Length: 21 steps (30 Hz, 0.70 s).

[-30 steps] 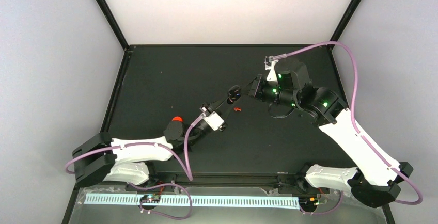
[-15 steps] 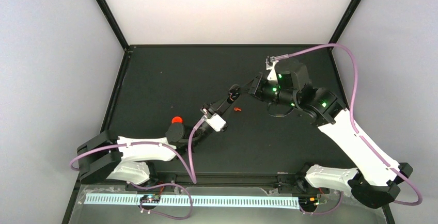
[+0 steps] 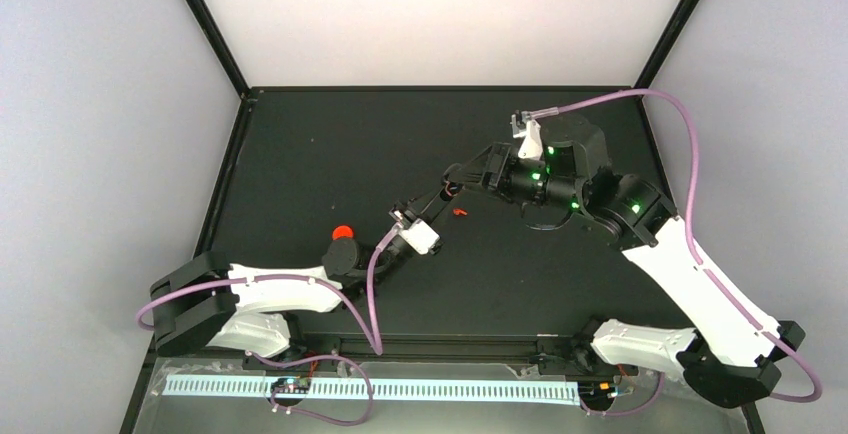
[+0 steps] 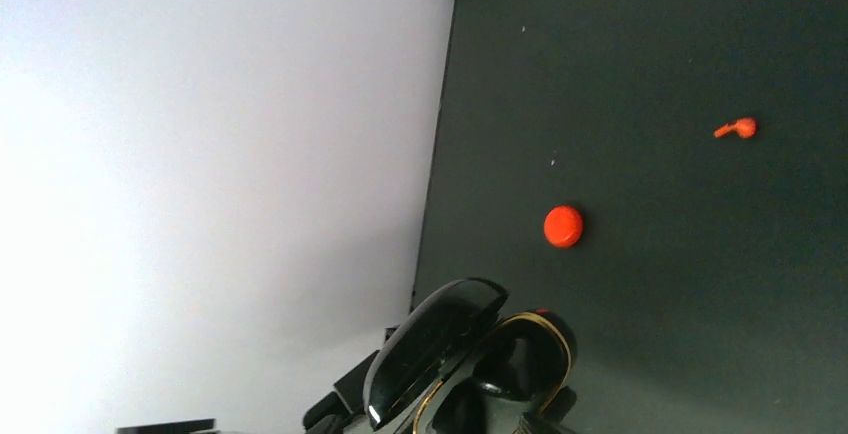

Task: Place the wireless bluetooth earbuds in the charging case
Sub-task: Place the earbud in the charging case.

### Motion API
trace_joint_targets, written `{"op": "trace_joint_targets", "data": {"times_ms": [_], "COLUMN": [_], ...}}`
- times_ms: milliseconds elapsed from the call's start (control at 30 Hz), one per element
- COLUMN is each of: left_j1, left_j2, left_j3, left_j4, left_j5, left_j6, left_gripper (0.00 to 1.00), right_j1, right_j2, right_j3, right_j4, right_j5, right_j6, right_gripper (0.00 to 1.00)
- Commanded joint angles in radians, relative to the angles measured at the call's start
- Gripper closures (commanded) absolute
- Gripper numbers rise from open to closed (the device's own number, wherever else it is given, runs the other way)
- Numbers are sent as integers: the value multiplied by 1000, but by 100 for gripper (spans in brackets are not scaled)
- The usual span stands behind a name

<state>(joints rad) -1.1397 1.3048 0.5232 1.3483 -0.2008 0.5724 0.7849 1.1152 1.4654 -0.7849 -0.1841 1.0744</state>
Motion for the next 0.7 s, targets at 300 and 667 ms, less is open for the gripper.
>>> {"op": "trace_joint_targets", "data": {"times_ms": [300, 667], "left_j1": [-5, 14], "left_j2": [-68, -317], "left_j3": [-6, -82], "left_j4": [3, -177], "left_j5": [-44, 365], "left_j6": [-130, -490], "left_gripper": [98, 98], "right_j1": [-18, -18], "right_j2": [-47, -179], "right_j3": [51, 27], "right_j4": [-11, -10], "right_j5": [-24, 104], "right_j6": [-91, -596], "right_gripper": [39, 34]}}
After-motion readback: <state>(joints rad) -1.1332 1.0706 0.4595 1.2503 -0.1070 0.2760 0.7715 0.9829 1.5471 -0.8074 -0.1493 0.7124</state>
